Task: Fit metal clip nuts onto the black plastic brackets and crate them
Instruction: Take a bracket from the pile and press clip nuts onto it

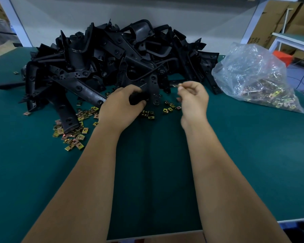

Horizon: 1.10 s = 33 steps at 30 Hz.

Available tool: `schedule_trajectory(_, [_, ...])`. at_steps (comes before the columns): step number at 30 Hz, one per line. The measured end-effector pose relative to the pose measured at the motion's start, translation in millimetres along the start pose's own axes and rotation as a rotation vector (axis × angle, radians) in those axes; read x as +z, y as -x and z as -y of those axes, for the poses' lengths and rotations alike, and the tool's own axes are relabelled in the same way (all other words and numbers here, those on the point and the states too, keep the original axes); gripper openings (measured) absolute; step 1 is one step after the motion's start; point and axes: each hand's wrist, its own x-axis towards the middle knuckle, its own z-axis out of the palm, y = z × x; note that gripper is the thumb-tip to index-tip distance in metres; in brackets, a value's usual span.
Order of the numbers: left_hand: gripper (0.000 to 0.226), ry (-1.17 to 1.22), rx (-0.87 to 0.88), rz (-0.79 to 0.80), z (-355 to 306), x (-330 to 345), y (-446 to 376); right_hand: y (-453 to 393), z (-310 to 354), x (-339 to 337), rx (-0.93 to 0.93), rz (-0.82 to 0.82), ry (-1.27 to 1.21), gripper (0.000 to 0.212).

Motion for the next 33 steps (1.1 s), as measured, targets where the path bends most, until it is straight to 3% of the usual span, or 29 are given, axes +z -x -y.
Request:
schedule_trajectory(5, [0.037,-0.023,-0.020,-0.032,2,1,-1,-11,-4,-18,0.001,-0.064,0.539,0.053])
schedule_trajectory(12, [0.037,-0.024,-0.043,-0.046,3,2,-2,-4,-7,-9,-0.087,0.277,1.083,0.048])
schedule_trajectory(17, [0.037,-0.041,-0.040,-0.041,3,2,-2,-2,-9,-7,-0.158,0.260,1.123,0.035])
schedule_trajectory(23, [0.036,-0.027,-0.049,-0.040,2,1,-2,-1,-5,-12,-0.194,0.330,1.055,0.052])
schedule_trajectory(33, [0.035,-0.016,-0.050,-0.050,1,1,-1,-3,-11,-9,-0.278,0.341,1.175,0.024])
